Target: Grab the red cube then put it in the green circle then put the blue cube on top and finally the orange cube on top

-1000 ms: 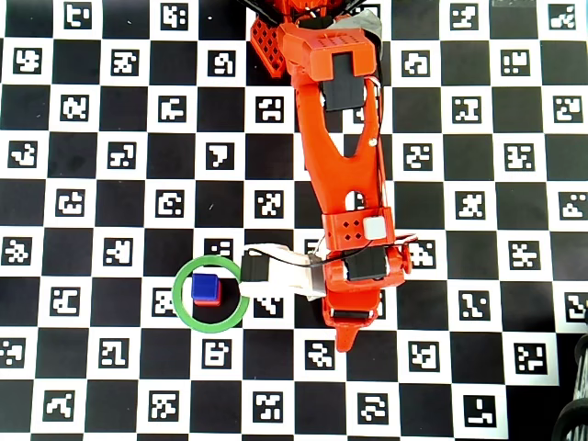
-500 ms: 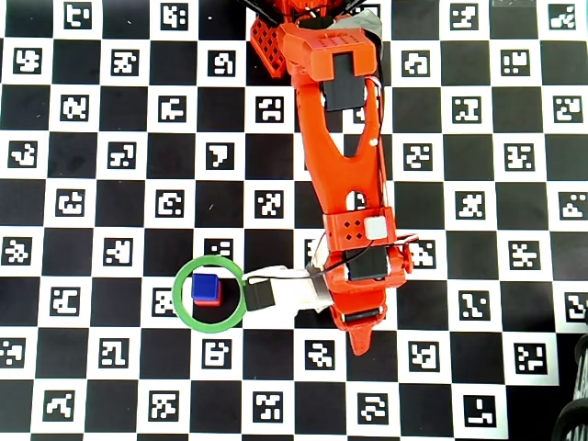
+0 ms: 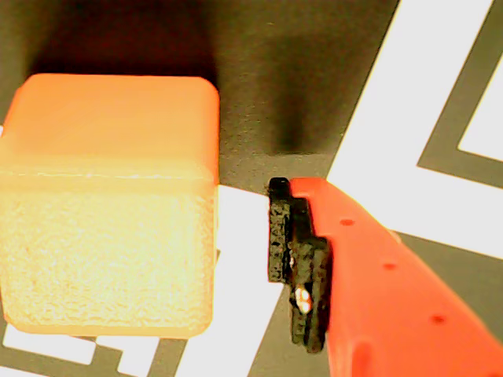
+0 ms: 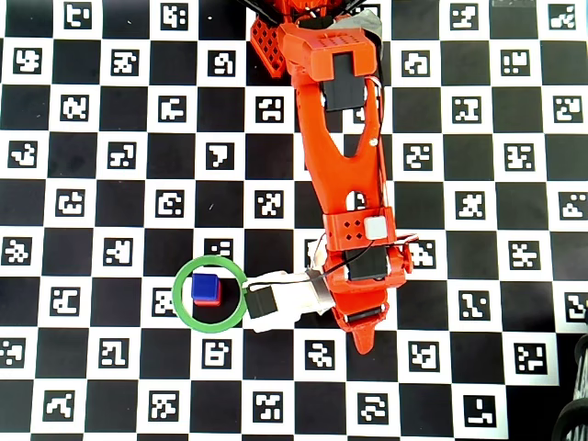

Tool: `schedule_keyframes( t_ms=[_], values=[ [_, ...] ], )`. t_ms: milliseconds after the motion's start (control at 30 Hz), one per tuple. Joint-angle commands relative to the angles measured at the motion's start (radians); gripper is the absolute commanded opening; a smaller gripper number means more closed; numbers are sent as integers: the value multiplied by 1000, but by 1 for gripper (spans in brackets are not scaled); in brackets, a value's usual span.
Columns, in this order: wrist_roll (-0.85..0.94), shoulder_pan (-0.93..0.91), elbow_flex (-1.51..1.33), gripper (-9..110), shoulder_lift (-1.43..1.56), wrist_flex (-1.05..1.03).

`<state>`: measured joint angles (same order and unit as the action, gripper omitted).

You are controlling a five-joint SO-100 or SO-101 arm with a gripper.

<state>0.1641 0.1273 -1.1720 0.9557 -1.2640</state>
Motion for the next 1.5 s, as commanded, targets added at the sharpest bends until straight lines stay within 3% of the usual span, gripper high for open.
schedule_keyframes(
  t_ms=[0, 233, 467, 667, 1067, 1467],
  values=[
    [-8, 17, 29, 47, 21, 8],
    [-8, 17, 29, 43, 21, 8],
    [-6, 17, 29, 19, 18, 5],
    [-3, 18, 29, 10, 17, 3],
    [-23, -20, 100, 9, 155, -147],
    [71, -291, 281, 9, 314, -460]
  ],
)
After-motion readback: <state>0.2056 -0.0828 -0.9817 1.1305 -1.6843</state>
